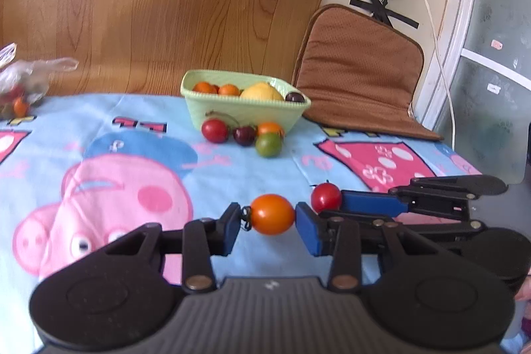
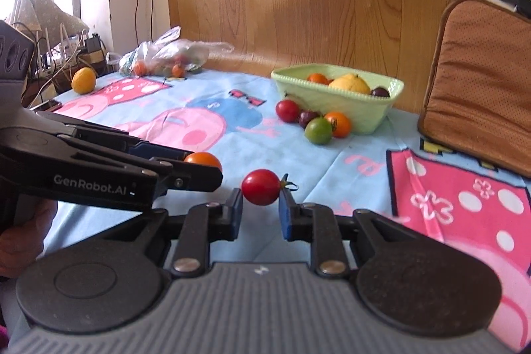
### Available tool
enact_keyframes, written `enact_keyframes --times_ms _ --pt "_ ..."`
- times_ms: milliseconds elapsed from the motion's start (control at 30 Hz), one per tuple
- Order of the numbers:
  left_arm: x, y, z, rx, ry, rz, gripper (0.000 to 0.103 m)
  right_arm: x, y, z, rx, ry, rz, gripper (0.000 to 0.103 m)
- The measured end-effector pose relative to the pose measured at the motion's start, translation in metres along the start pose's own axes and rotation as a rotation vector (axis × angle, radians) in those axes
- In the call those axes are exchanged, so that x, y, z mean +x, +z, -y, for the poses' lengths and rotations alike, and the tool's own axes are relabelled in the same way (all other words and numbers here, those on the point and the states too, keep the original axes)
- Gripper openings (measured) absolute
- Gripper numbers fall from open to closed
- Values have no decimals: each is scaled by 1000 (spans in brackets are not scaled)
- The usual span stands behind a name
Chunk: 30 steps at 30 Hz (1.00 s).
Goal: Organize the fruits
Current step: 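Carry both tomatoes over the bowl and open both grippers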
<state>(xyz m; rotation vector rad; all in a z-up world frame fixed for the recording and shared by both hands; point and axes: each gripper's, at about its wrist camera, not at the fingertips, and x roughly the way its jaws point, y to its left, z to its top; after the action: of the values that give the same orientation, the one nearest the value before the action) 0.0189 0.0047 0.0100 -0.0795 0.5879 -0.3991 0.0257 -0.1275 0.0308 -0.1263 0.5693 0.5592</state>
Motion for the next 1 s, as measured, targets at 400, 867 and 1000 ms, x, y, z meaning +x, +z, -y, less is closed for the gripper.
enact_keyframes --times_ms 400,867,1000 --pt "99 115 -33 4 35 50 37 78 80 57 58 -82 122 26" --pt "85 118 -53 -27 45 74 47 82 87 66 76 -146 155 28" --pt "58 96 -54 -44 23 74 47 59 69 57 81 -92 137 28"
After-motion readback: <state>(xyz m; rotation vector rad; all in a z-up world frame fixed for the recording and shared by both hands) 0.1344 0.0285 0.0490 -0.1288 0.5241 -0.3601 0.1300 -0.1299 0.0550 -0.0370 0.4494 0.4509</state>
